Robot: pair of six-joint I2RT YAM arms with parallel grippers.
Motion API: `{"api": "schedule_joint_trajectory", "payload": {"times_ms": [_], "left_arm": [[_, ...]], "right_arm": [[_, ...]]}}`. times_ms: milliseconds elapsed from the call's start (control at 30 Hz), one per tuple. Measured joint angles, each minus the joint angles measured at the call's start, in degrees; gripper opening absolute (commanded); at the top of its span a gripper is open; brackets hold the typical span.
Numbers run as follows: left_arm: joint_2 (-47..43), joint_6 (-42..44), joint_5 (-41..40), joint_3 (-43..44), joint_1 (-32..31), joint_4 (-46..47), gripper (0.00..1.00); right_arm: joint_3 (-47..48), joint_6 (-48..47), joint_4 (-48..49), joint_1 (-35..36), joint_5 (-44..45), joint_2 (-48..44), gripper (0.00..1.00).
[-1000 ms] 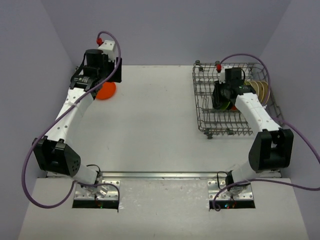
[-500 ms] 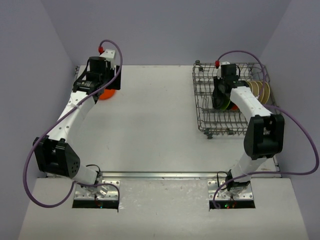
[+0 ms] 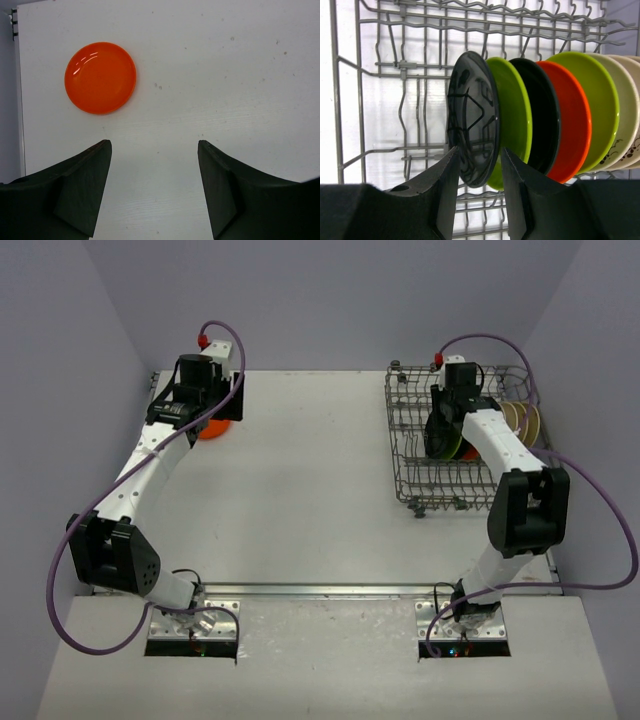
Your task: Unload the plates from the dish rack
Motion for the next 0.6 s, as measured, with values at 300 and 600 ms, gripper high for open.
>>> {"api": "schedule_joint_trajectory", "payload": {"times_ms": [300,600], "left_arm": [[0.2,-0.2,0.1,0.0,0.0,0.1,0.68],[0.8,-0.4,0.1,0.0,0.0,0.2,0.68]], "right_arm": [[0.6,-0.5,1.7,-1.0,1.3,5.0,0.23],[0.6,-1.2,2.2,-1.3,2.1,5.9,0.0]]}}
